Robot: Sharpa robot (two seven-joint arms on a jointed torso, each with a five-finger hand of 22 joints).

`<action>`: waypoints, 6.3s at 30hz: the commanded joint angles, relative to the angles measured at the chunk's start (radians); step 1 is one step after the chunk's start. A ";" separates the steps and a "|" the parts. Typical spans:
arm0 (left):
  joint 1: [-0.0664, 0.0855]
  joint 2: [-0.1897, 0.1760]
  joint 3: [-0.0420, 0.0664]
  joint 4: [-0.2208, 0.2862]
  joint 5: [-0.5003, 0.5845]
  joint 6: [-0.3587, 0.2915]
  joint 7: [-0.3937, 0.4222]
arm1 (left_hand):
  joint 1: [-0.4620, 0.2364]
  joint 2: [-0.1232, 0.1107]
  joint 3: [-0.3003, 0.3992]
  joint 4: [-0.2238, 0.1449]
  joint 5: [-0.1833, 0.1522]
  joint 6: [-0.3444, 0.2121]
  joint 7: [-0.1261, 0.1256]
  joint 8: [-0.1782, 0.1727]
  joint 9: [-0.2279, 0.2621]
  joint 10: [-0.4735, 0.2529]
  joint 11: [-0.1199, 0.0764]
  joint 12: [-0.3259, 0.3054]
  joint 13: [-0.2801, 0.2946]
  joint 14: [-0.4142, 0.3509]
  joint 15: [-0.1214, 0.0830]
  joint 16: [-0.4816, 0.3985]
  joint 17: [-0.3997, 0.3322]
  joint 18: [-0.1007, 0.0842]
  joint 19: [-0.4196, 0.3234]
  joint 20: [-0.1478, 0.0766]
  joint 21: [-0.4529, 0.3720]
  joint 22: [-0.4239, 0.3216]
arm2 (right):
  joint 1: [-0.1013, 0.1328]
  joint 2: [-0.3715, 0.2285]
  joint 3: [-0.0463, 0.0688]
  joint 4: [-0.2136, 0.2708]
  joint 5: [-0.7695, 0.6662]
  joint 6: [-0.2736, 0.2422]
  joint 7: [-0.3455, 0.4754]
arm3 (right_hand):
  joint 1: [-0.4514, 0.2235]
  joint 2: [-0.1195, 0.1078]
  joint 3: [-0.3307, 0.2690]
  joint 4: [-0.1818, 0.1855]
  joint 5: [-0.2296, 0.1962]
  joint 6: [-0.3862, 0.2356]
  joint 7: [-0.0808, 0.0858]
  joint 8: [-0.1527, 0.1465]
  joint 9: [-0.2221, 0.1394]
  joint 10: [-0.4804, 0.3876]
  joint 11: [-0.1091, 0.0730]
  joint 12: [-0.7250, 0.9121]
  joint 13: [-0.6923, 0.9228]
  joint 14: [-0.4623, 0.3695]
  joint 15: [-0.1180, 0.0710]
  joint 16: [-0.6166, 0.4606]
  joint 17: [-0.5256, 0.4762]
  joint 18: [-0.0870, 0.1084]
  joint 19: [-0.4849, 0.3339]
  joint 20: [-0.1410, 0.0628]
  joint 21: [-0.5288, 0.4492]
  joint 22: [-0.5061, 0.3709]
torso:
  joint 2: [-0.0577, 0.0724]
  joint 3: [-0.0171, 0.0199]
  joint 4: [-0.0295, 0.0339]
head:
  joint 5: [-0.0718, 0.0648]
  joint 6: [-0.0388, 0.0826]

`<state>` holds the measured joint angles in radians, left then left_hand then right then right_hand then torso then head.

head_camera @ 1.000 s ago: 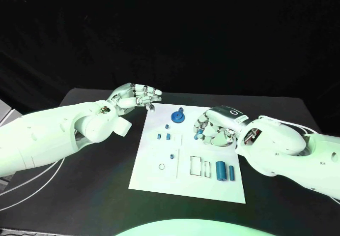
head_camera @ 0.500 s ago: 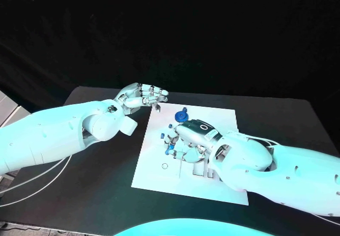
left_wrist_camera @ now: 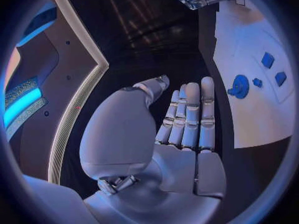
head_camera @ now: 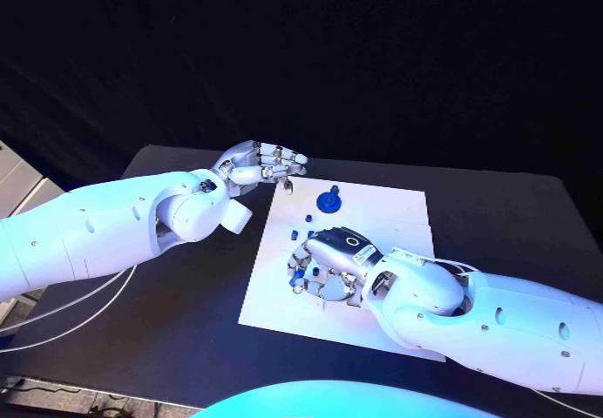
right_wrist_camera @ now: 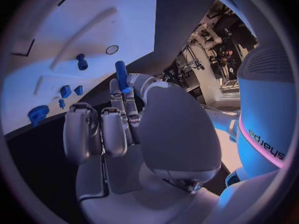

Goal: Assemble the parts on the task board

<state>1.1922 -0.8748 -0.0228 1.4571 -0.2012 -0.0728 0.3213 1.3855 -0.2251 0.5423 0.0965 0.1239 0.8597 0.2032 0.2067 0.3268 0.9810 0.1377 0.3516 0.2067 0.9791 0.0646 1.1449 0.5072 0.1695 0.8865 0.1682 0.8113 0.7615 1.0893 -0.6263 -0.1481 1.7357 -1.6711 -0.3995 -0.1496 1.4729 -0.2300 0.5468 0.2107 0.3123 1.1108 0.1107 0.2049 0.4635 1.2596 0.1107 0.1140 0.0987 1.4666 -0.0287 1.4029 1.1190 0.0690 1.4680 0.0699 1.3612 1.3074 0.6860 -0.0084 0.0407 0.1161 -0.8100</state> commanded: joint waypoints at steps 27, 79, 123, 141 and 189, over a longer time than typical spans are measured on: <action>0.000 0.001 0.001 0.002 0.008 0.016 0.006 | 0.004 0.002 -0.003 0.004 0.001 -0.004 0.001 -0.004 -0.002 -0.006 0.000 0.007 0.002 -0.001 0.004 -0.006 -0.001 0.014 0.007 -0.003 -0.006 -0.001 | -0.022 0.019 -0.007 -0.051 -0.057 0.073 0.016 | 0.000 0.010 0.075 -0.069 0.007 0.002 0.006 0.005 0.004 0.079 -0.068 0.004 0.002 0.021 -0.007 0.001 -0.001 -0.016 0.013 -0.005 -0.001 0.060 | 0.000 0.0008 -0.0005 | 0.010 -0.014; -0.001 -0.007 0.000 0.002 0.008 0.019 0.003 | 0.007 0.002 -0.005 0.005 0.001 -0.004 0.001 -0.004 -0.002 -0.007 0.000 0.010 0.002 -0.001 0.004 -0.007 -0.002 0.014 0.009 -0.003 -0.010 -0.004 | 0.009 -0.128 -0.004 0.051 0.057 -0.095 0.058 | 0.051 0.030 -0.552 0.083 0.019 -0.215 0.015 -0.133 -0.093 -0.339 0.008 0.057 -0.028 -0.045 0.058 -0.071 -0.189 0.057 -0.110 0.056 -0.393 -0.253 | -0.002 0.0000 -0.0016 | -0.026 0.004; -0.025 -0.022 0.000 0.026 0.018 0.018 0.012 | 0.003 -0.001 -0.009 0.009 0.000 -0.004 0.002 -0.004 -0.002 -0.009 0.001 0.011 0.001 -0.001 0.004 -0.008 -0.003 0.014 0.010 -0.003 -0.012 -0.005 | 0.012 -0.513 -0.038 0.225 0.310 -0.003 -0.312 | -0.232 0.082 -0.542 0.085 0.013 -0.130 -0.013 0.109 0.017 0.311 -0.090 1.457 1.472 0.088 -0.020 0.149 0.371 -0.052 0.079 -0.015 0.140 0.210 | -0.021 -0.0003 -0.0273 | -0.179 -0.005; -0.025 -0.027 0.000 0.025 0.020 0.020 0.008 | 0.001 0.000 -0.010 0.011 0.000 -0.004 0.002 -0.004 -0.002 -0.009 0.001 0.012 0.001 -0.001 0.005 -0.008 -0.003 0.014 0.010 -0.002 -0.014 -0.006 | -0.013 -0.462 -0.038 0.193 0.286 0.050 -0.330 | -0.302 0.089 -0.560 0.086 0.015 -0.122 -0.018 0.129 0.025 0.311 -0.095 1.457 1.472 0.091 -0.023 0.152 0.385 -0.056 0.084 -0.017 0.157 0.223 | -0.021 -0.0002 -0.0272 | -0.173 -0.011; -0.025 -0.030 0.000 0.027 0.020 0.026 -0.003 | 0.001 0.001 -0.011 0.014 0.001 -0.005 0.002 -0.004 -0.002 -0.011 0.001 0.013 0.001 -0.001 0.005 -0.008 -0.003 0.014 0.011 -0.002 -0.016 -0.008 | 0.006 -0.418 -0.033 0.227 0.623 -0.084 -0.323 | -0.163 0.129 -0.476 0.082 0.011 -0.062 -0.053 0.185 0.029 0.311 -0.126 1.457 1.472 0.093 -0.049 0.154 0.399 -0.060 0.090 -0.040 0.174 0.240 | -0.023 -0.0023 -0.0284 | -0.162 -0.009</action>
<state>1.1684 -0.9073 -0.0239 1.4819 -0.1872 -0.0633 0.3161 1.3855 -0.2251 0.5338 0.1050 0.1239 0.8597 0.2032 0.2067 0.3255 0.9774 0.1413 0.3593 0.2069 0.9791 0.0646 1.1411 0.5056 0.1695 0.8901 0.1645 0.8004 0.7540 1.0890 -1.0421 -0.1817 1.9530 -1.1947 -0.4516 -0.5172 1.3238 -0.1099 0.0315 0.3266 0.3234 1.0277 0.0719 0.3757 0.4799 1.4649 -0.0093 1.5670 1.3076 1.4662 -0.0722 1.5500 1.3074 0.0220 1.4662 0.0357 1.5317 1.3081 0.6630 -0.0101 0.0127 -0.0448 -0.8209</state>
